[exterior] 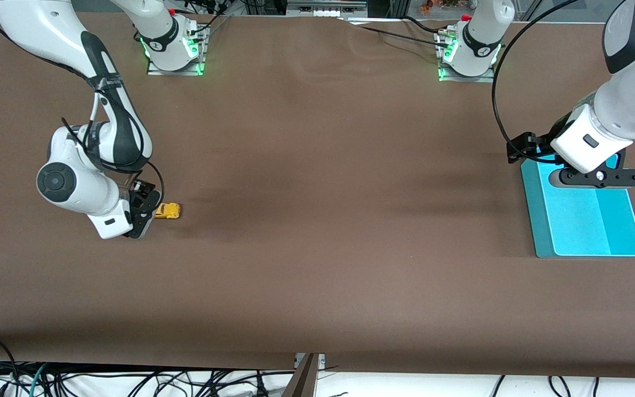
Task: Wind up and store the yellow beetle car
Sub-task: 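Move the open right gripper over the yellow beetle car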
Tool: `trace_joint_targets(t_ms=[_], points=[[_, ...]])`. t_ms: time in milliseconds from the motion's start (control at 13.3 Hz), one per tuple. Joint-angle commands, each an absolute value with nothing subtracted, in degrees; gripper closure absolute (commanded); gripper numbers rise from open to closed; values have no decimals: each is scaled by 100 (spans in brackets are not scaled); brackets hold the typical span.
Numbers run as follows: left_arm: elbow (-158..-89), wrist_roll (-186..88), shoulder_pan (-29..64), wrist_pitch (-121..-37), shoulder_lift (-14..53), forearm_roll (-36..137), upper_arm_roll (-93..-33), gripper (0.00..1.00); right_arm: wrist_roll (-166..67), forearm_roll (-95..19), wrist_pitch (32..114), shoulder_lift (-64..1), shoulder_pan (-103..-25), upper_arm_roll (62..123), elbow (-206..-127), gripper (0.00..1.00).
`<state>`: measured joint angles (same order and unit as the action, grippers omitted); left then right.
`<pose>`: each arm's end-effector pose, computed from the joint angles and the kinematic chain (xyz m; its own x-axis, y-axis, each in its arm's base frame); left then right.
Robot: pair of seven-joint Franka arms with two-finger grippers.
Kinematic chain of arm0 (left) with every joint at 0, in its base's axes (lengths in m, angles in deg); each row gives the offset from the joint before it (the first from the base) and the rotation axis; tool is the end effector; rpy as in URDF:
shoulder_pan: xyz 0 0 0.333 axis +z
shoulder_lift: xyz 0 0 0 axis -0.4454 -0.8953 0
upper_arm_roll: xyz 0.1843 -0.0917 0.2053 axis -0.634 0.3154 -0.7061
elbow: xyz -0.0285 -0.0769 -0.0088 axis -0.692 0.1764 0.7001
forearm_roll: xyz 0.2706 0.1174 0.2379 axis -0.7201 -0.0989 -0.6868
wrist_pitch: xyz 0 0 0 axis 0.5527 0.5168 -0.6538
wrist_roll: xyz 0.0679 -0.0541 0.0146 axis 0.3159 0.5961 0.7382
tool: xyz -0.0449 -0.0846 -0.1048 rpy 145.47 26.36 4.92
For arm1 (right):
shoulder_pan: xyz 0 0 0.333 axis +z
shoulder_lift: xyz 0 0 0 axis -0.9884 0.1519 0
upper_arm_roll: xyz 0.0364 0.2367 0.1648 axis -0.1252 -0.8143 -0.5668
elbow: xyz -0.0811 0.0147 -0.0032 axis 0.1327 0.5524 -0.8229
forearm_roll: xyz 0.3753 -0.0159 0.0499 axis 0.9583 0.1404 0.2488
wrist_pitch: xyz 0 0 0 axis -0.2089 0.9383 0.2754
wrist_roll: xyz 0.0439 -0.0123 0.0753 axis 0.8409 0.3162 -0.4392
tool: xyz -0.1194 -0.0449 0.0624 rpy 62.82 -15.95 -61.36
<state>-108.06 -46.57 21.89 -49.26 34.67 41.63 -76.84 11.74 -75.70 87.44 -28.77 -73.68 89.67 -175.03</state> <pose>0.5708 -0.0882 0.5088 0.9919 -0.0032 -0.1268 -0.0036 -1.0000 -0.0030 0.6036 0.0545 0.2116 0.3043 0.9508 -0.0578 0.9501 -0.3073 -0.0535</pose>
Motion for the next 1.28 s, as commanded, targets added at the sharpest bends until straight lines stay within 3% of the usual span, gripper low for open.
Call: trace_joint_targets(t_ms=[0, 302, 980, 1056, 1206], points=[[-10654, -4611, 2179, -4890, 3392, 4229, -7679, 0, 2017, -7610, 9621, -3077, -7388, 9001, -18176, 0], [-10654, -4611, 2170, -4890, 3392, 4229, -7679, 0, 2687, -7575, 10484, -3051, -7414, 9002, -18695, 0], [-10654, -4594, 2170, -4890, 3392, 4229, -7679, 0, 3206, -7575, 10987, -3112, -7423, 8993, -19100, 1], [-10654, -4593, 2161, -4890, 3392, 4229, -7679, 0, 3207, -7575, 10987, -3156, -7423, 8993, -19144, 4], [-10654, -4593, 2161, -4890, 3392, 4229, -7679, 0, 3207, -7575, 10987, -3209, -7423, 8993, -19180, 25]])
